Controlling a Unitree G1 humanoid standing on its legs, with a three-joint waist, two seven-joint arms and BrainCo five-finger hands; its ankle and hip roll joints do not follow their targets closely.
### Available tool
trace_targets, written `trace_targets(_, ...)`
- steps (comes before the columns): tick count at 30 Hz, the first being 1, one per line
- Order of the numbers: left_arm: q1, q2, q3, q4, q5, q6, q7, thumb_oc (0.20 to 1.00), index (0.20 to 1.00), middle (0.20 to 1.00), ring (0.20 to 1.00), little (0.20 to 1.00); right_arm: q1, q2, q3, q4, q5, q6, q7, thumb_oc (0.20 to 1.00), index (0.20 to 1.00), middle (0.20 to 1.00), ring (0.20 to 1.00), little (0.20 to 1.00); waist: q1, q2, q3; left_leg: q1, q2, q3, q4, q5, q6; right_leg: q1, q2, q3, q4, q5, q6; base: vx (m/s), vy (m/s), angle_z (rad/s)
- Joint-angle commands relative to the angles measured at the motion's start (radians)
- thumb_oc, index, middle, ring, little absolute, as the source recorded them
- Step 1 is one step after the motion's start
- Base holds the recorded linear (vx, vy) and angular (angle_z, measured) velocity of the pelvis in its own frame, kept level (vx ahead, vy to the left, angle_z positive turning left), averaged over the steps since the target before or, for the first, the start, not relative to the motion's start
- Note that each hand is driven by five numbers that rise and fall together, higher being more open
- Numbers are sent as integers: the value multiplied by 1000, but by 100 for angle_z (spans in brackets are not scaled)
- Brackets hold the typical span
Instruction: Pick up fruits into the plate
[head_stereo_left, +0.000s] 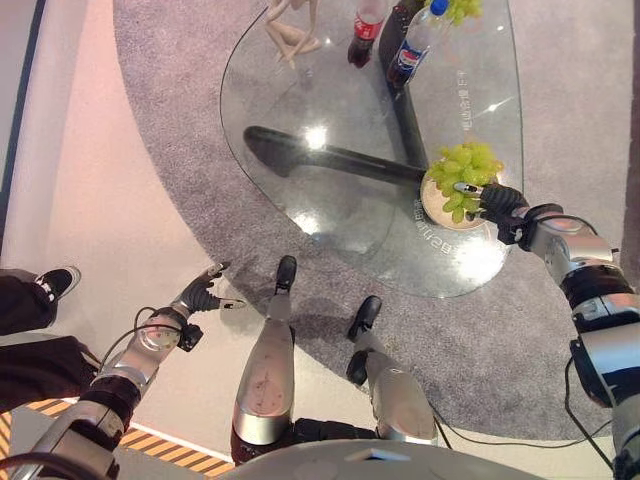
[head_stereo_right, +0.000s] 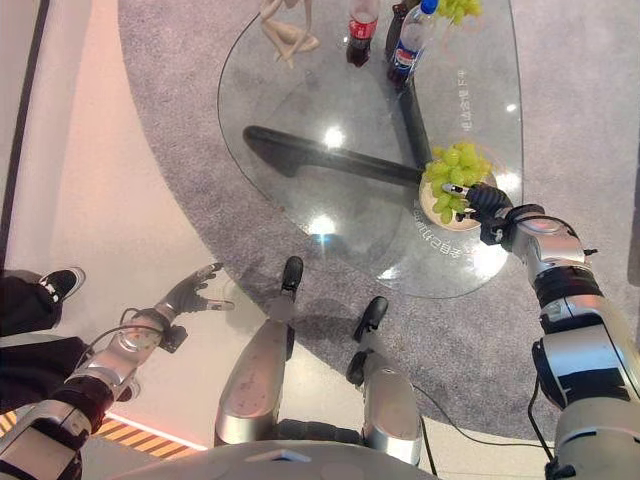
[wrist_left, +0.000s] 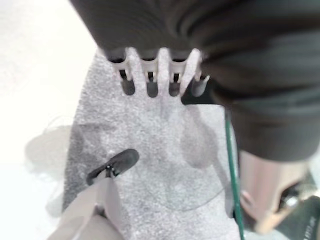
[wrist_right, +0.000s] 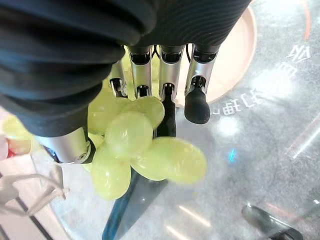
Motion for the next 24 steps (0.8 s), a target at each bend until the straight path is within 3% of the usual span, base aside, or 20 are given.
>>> trace_targets(1, -5, -44, -19, 22, -39, -41, 18, 1000, 1000, 1000, 1000, 1000, -112, -96, 31, 16, -55, -14, -29, 200, 200, 200, 200, 200, -1, 36, -20, 25, -75, 54, 91, -183, 64, -137, 9, 13, 225, -72, -24, -13, 51, 1)
trace_targets(11, -12, -48, -80, -34, -84, -51, 38, 1000, 1000, 1000, 1000, 1000, -202, -113, 76, 170, -183, 56, -96, 200, 200, 200, 200, 200, -1, 109, -20, -58, -89, 50, 108, -169, 68, -233, -6, 26, 271, -88, -26, -7, 41, -2)
trace_targets(16, -13, -51, -96, -43, -92, -55, 46, 1000, 1000, 1000, 1000, 1000, -215, -120, 82, 223, -230, 82, -120, 200, 200, 200, 200, 200, -1, 126, -20, -75, -92, 50, 111, -167, 68, -254, -11, 29, 281, -92, -28, -1, 3, 1)
trace_targets(24, -14, -43, -106, -60, -105, -42, 50, 1000, 1000, 1000, 1000, 1000, -183, -133, 45, 239, -173, 93, -150, 200, 200, 200, 200, 200, -15, 138, -20, -83, -86, 61, 115, -165, 64, -267, -12, 40, 288, -93, -29, 4, 2, -2)
